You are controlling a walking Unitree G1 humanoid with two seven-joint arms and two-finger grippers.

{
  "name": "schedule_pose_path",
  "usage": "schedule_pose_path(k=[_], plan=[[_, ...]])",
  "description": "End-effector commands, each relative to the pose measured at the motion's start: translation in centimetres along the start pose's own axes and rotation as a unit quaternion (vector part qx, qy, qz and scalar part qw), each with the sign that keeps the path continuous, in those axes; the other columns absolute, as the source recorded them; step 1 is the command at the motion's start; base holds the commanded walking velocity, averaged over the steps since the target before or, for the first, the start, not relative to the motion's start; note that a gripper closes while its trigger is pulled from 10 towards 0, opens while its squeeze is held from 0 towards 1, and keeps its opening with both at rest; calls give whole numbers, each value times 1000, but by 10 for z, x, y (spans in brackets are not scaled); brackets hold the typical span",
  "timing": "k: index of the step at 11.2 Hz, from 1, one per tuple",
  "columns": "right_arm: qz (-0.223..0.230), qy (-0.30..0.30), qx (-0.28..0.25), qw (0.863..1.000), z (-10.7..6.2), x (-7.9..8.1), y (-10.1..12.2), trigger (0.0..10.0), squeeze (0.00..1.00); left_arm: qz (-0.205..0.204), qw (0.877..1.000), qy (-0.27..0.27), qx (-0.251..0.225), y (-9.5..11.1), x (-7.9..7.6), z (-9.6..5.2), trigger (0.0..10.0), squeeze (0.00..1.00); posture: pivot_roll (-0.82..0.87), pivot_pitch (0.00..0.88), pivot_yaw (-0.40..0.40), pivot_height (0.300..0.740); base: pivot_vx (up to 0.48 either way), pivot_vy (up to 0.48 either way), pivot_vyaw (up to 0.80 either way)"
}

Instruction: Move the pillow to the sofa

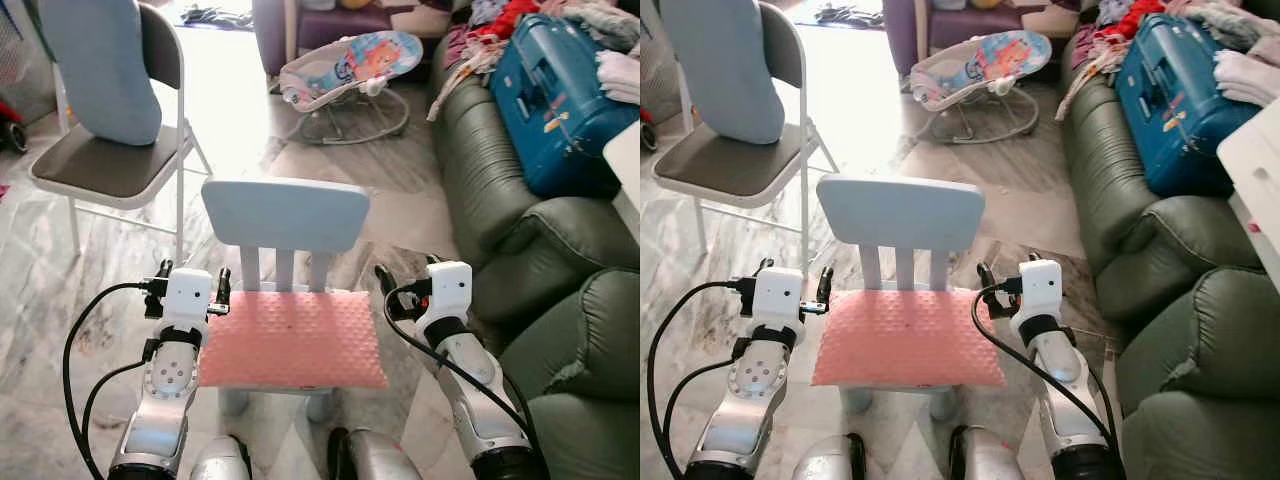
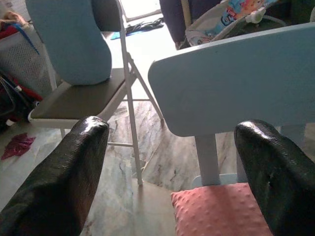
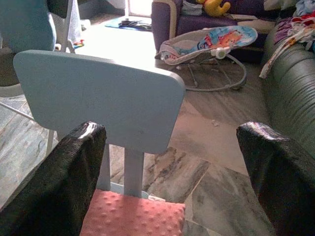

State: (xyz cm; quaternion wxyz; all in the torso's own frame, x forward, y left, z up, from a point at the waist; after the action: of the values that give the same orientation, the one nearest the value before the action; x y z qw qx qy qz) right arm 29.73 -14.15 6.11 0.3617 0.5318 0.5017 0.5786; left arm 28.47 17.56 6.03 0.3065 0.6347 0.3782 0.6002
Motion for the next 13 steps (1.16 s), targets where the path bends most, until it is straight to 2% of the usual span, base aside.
schedule_pose_path(k=[1,10,13], plan=[[-4,1,-4,1000,-1,0,3,10000,0,0,1000,-1,0,0,1,-2,10000,0,-7,145,-51,740,0,0,0],[6,-1,4,1000,-4,0,1,10000,0,4,1000,-5,2,1,-2,-2,10000,0,-16,164,-52,585,0,0,0],[10,2,7,1000,-3,1,0,10000,0,17,1000,17,8,2,4,0,10000,0,-14,163,-53,580,0,0,0]])
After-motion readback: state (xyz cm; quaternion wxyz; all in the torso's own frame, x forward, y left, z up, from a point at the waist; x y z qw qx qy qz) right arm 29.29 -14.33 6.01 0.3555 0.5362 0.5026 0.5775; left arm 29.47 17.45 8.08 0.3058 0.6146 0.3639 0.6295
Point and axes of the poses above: a point about 5 cm out from each wrist's last joint towards the gripper, its own z axis pointing out of the wrist towards the gripper, its own y axis along the axis of the wrist's last joint, x = y × z, the point moved 3 cm from there along z, pointing out of the wrist towards the gripper, and after that the axes turned 15 degrees about z, right-handed, at the moved point
